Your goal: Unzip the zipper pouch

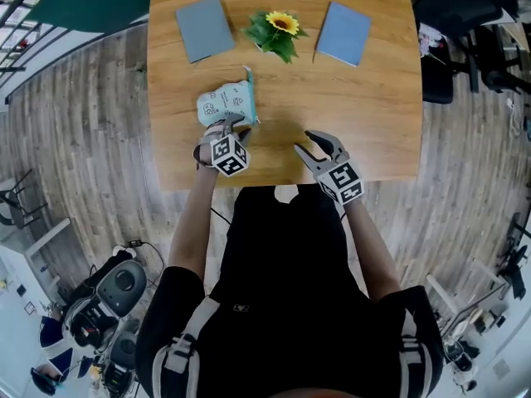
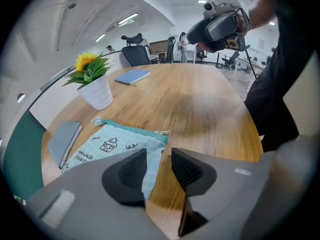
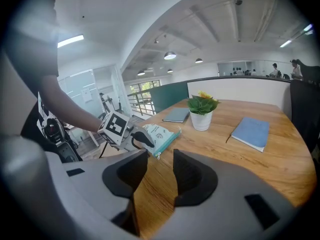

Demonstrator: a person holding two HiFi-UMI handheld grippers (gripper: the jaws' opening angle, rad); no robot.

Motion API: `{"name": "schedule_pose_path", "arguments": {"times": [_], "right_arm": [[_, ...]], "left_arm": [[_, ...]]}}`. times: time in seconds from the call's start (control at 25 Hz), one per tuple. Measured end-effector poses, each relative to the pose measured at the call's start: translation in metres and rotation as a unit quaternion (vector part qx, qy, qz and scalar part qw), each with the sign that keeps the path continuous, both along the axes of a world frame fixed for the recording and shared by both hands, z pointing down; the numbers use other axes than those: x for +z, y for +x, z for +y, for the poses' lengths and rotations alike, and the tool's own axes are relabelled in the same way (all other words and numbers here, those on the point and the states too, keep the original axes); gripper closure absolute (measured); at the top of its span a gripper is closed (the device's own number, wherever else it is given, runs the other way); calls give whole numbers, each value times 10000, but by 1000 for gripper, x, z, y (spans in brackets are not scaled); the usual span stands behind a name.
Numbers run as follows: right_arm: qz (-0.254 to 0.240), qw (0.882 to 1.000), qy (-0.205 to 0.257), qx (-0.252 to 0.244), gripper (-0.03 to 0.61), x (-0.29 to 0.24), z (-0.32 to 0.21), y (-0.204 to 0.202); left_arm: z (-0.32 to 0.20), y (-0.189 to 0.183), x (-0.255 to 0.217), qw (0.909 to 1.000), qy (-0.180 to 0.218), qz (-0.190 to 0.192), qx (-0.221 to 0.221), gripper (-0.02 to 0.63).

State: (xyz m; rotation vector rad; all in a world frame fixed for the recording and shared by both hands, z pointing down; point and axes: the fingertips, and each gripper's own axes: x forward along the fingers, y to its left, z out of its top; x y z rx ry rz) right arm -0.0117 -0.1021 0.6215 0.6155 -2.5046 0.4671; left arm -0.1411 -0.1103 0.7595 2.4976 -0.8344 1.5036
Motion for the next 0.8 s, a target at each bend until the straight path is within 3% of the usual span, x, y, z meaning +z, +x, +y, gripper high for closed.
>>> {"name": "schedule_pose_path", "arguments": {"times": [0.12,0.2,0.4,0.64,0.72,0.8], "right_arm": [[31,10000,-13,15,416,0,0,1],[50,10000,-19,28,416,0,-1,2],[54,10000,-17,62,416,-2,-5,1],[45,10000,-3,42,417,-2,-8,-3],[49,10000,-6,36,417,-2,-8,-4],[49,10000,-8,29,417,-1,-8,-6]], "left_arm": [[-8,-3,3,9999,41,-150,24,533],[-10,-3,6,9998,10,-210,51,543],[-9,-3,6,9998,-4,-176,96,539],[1,4,5,9982,-391,43,448,476],[5,7,7,9964,-476,-20,698,506],[9,11,9,9947,-634,7,815,580]]}}
